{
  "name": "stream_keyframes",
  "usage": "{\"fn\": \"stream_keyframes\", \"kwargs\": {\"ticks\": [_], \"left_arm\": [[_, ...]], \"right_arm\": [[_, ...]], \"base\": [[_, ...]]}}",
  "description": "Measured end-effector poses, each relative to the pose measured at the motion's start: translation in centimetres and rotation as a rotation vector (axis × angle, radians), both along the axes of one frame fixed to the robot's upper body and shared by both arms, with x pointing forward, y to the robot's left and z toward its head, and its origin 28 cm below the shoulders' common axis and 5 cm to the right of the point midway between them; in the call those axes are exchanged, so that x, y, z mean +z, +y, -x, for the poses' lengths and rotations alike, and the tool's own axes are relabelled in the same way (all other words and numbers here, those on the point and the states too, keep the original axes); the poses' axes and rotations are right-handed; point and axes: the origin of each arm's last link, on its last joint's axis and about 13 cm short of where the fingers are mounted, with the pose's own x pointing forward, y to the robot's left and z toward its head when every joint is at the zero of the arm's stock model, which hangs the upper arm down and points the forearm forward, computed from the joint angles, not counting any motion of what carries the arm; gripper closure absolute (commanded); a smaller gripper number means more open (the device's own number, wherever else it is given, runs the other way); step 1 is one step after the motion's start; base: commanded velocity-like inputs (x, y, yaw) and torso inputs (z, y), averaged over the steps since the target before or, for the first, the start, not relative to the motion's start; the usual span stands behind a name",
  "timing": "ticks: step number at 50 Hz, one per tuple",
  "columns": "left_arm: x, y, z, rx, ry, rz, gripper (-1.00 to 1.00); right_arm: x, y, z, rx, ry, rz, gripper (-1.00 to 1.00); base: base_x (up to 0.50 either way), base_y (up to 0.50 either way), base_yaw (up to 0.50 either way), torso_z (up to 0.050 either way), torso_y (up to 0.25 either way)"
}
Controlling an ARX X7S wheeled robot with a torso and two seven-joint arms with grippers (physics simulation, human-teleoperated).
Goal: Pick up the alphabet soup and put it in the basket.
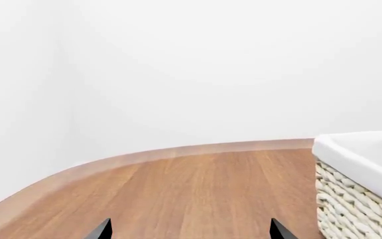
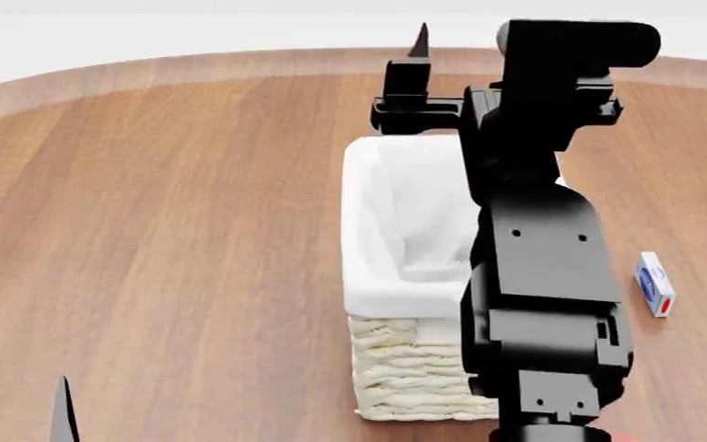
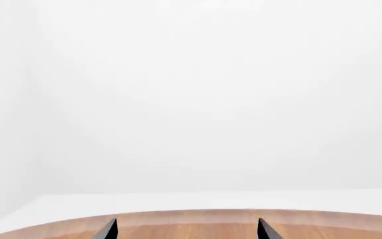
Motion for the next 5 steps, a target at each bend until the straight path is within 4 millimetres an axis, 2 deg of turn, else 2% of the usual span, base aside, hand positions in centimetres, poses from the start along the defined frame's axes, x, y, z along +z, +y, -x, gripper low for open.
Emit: {"fn": "stream_keyframes", "kwargs": {"ticks": [5], "left_arm": [[0.0,0.0,0.0,-0.001,-0.001,-0.001,-1.0]], "right_arm": [[0.4,-0.4,2.0,0.004,-0.054,-0.001,-1.0]], "base": [[0.0,0.0,0.0,0.0,0.0]]}}
